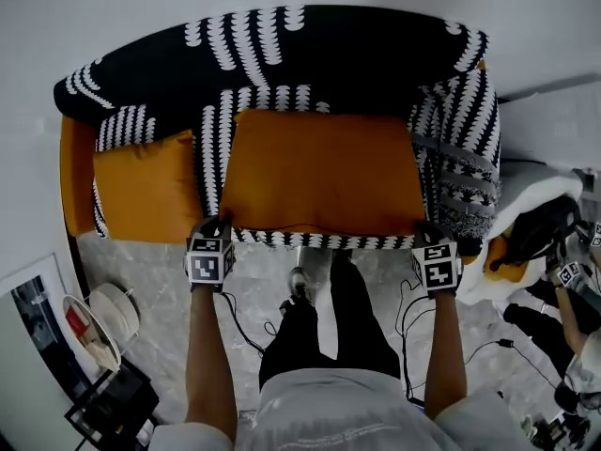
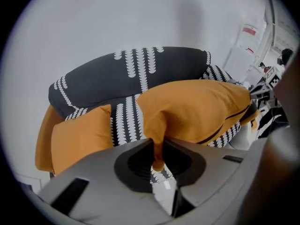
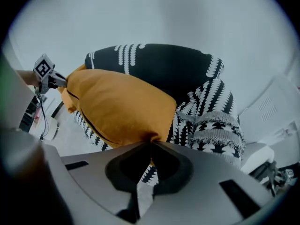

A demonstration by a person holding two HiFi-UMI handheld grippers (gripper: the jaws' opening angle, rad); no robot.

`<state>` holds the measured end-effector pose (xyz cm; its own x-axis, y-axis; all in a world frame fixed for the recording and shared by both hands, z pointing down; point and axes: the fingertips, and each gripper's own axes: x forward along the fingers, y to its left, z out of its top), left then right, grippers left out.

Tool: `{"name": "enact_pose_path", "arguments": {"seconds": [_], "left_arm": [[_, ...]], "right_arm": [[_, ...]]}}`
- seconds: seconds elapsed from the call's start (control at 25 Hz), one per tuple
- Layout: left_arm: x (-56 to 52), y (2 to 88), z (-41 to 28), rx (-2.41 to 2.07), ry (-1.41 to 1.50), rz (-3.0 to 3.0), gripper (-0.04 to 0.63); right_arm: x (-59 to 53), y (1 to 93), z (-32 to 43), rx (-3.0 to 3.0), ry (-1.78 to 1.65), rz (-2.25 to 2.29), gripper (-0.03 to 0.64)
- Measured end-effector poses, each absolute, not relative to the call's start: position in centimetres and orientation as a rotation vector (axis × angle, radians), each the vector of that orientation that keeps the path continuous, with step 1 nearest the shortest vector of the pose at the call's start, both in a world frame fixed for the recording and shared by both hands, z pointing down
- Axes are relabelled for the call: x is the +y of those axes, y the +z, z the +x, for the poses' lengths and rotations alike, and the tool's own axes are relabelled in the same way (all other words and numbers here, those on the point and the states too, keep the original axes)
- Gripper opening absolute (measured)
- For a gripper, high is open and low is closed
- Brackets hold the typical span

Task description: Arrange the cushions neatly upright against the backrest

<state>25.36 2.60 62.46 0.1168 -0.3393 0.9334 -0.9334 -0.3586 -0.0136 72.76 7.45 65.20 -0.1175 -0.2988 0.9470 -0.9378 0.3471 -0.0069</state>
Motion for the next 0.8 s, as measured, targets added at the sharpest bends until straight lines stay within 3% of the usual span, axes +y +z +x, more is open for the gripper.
{"name": "enact_pose_path", "arguments": {"seconds": [0.8], "left_arm": [[-8.8, 58.5, 25.4, -1.385, 1.127, 1.758, 0.071]], "right_arm": [[-5.3, 58.0, 73.3, -1.732, 0.668, 1.17, 0.014]]}}
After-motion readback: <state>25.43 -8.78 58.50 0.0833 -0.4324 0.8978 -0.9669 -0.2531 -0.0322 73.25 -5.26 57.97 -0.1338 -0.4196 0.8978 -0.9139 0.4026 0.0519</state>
